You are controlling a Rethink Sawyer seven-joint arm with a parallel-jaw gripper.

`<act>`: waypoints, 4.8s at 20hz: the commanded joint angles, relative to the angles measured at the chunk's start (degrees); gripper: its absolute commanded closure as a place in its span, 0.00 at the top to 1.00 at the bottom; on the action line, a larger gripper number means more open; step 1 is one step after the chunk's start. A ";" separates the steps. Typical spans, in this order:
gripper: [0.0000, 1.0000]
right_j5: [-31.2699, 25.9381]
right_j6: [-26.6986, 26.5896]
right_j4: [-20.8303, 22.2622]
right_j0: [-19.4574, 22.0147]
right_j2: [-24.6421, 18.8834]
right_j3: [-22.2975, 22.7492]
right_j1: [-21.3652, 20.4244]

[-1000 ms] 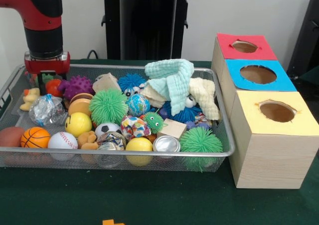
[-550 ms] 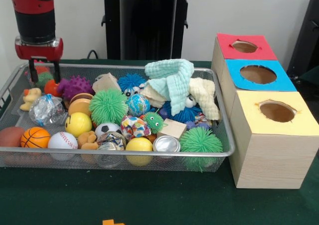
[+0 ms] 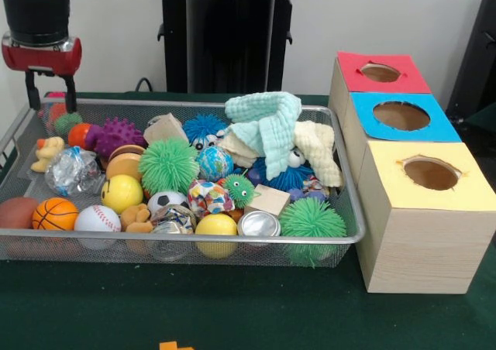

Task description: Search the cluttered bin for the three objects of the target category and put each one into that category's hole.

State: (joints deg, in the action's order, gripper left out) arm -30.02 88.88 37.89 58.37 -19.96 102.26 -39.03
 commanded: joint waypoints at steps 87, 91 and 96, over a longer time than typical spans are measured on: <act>1.00 -9.10 -10.98 -5.26 -5.54 -2.88 -27.41 19.61; 1.00 -9.36 -12.80 -4.05 -5.11 -3.79 -28.05 20.17; 1.00 -9.46 -10.75 -3.75 -5.23 -3.79 -24.80 17.62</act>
State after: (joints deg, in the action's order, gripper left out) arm -40.13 88.88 31.19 52.55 -20.65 77.10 -21.62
